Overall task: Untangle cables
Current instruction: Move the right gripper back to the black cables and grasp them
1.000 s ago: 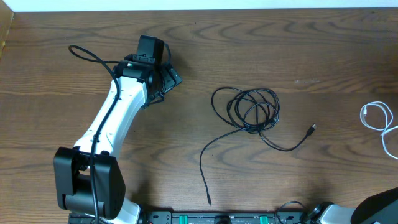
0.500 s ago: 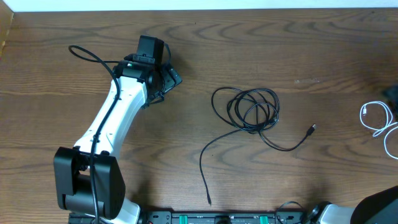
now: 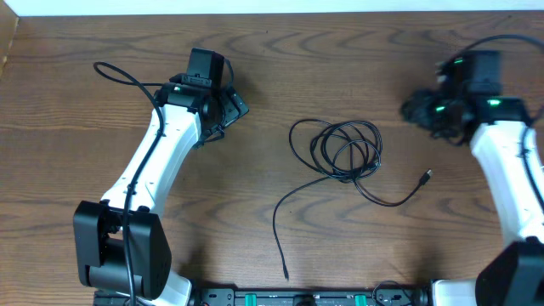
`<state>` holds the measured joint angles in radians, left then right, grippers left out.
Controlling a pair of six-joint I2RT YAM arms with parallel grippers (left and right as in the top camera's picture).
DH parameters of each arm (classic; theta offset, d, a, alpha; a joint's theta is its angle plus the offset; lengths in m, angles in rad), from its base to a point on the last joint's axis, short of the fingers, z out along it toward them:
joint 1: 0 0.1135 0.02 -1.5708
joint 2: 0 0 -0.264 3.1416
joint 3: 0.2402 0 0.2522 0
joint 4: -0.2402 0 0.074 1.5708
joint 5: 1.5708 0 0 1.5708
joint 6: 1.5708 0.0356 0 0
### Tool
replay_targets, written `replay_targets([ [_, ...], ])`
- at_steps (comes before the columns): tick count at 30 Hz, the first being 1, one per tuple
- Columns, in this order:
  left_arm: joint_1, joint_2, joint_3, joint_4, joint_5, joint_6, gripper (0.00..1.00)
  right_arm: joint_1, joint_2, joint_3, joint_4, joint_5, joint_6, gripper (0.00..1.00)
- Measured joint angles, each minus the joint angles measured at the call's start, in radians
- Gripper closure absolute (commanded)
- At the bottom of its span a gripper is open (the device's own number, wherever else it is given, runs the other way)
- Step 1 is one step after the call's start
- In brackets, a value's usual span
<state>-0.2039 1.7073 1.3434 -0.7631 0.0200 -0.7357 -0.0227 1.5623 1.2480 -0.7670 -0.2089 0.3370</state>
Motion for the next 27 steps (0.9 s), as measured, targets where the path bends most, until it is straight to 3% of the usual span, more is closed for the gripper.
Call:
replay_targets([
  [4,0.0,0.0,0.0,0.0,0.0,0.0,0.02,0.062,0.054,-0.056,0.066,-0.001,-0.015,0.42],
  [9,0.0,0.0,0.0,0.0,0.0,0.0,0.02,0.087,0.154,-0.08,0.087,0.031,-0.025,0.53],
  [11,0.0,0.0,0.0,0.0,0.0,0.0,0.02,0.09,0.2,-0.08,0.084,0.031,-0.041,0.5],
  [13,0.0,0.0,0.0,0.0,0.0,0.0,0.02,0.091,0.243,-0.081,0.079,0.013,-0.087,0.38],
  [17,0.0,0.0,0.0,0.0,0.0,0.0,0.02,0.092,0.321,-0.082,0.072,-0.03,-0.172,0.36],
  [22,0.0,0.0,0.0,0.0,0.0,0.0,0.02,0.093,0.348,-0.077,0.078,-0.054,-0.219,0.71],
  [25,0.0,0.0,0.0,0.0,0.0,0.0,0.02,0.092,0.357,-0.077,0.084,-0.063,-0.229,0.82],
  [27,0.0,0.0,0.0,0.0,0.0,0.0,0.02,0.093,0.361,-0.077,0.097,-0.071,-0.239,0.99],
])
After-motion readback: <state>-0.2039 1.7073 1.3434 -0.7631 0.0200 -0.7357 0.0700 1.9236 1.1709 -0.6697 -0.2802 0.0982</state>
